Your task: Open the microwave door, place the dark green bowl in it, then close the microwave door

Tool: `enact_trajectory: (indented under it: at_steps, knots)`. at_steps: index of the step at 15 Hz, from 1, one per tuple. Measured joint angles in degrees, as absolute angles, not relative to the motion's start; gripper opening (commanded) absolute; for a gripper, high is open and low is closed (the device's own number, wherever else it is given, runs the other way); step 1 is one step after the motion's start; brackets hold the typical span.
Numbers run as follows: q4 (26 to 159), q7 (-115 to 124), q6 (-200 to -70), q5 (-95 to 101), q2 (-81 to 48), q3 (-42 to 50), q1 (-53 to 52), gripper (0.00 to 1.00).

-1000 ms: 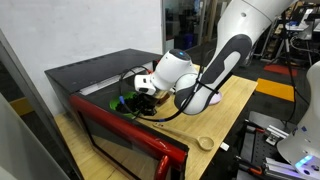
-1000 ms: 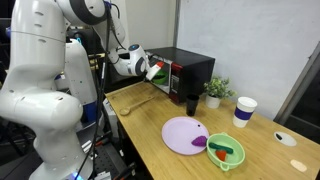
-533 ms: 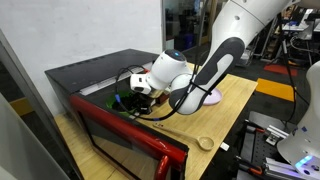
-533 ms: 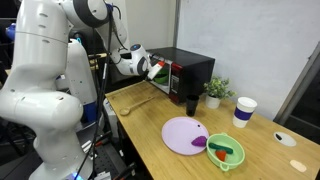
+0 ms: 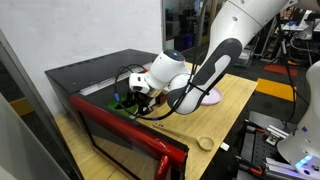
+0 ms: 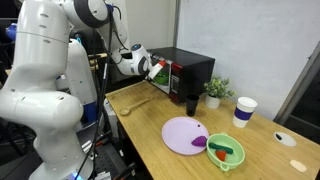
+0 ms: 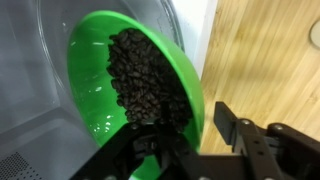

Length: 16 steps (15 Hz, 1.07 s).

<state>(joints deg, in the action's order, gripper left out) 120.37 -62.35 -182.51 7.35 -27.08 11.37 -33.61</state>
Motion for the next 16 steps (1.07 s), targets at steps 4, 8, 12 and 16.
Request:
enact_trajectory:
  at_steps: [4,8,12,16]
  knots:
    - [120.20,-61.34,-183.49,7.35,-27.17,12.25,-34.46,1.00]
    - [120.18,-60.95,-185.42,7.35,-26.95,12.44,-34.62,1.00]
    - [120.92,-60.95,-185.79,7.35,-25.03,12.44,-34.63,1.00]
    - [123.60,-60.95,-185.72,7.36,-21.17,12.20,-34.63,1.00]
